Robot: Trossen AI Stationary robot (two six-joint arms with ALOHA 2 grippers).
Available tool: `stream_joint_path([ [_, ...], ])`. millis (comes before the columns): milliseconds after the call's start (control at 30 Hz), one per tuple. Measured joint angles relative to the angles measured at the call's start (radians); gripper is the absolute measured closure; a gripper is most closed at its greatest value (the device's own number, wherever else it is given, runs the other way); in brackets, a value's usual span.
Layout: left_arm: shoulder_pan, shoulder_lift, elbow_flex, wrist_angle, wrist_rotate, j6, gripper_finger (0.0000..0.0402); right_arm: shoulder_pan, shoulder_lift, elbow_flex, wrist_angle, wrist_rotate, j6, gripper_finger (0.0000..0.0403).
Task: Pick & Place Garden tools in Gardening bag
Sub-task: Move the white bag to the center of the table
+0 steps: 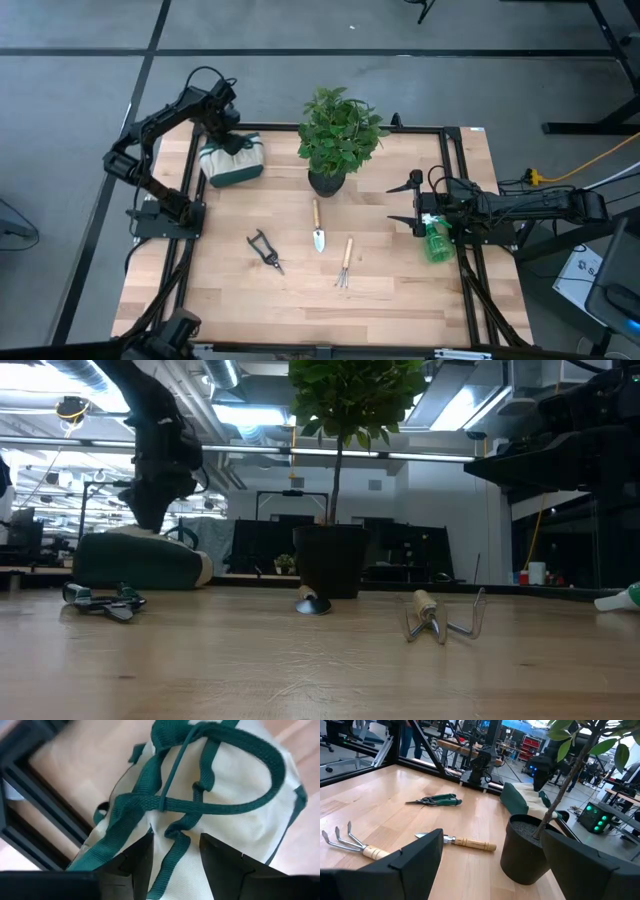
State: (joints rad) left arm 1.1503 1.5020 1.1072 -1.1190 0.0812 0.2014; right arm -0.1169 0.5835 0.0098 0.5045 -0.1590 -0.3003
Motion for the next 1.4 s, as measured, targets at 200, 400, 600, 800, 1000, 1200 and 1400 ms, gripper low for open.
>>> stream_joint_path([
  [200, 0.0, 0.002, 0.0, -0.047, 0.095, 0.042, 0.0255, 0.0, 0.0, 0.0, 0.0, 0.0, 0.0, 0.0062],
  [400, -0.007, 0.002, 0.0, -0.16, 0.158, 0.089, 0.0272, 0.0, 0.0, 0.0, 0.0, 0.0, 0.0, 0.0062],
  [600, -0.043, 0.002, 0.0, -0.249, 0.159, 0.101, 0.0317, 0.0, 0.0, 0.0, 0.0, 0.0, 0.0, 0.0062],
  [800, -0.107, 0.002, 0.0, -0.262, 0.161, 0.116, 0.039, 0.0, 0.0, 0.0, 0.0, 0.0, 0.0, 0.0062],
  [1000, -0.182, 0.002, 0.0, -0.262, 0.146, 0.118, 0.0398, 0.0, 0.0, 0.0, 0.0, 0.0, 0.0, 0.0062],
  [1200, -0.268, 0.002, 0.018, -0.247, -0.035, 0.1, 0.0398, 0.0, 0.0, 0.0, 0.0, 0.0, 0.0, 0.0062],
  [1400, -0.346, 0.002, 0.136, -0.232, -0.217, 0.067, 0.0399, 0.0, 0.0, 0.0, 0.0, 0.0, -0.003, 0.0062],
])
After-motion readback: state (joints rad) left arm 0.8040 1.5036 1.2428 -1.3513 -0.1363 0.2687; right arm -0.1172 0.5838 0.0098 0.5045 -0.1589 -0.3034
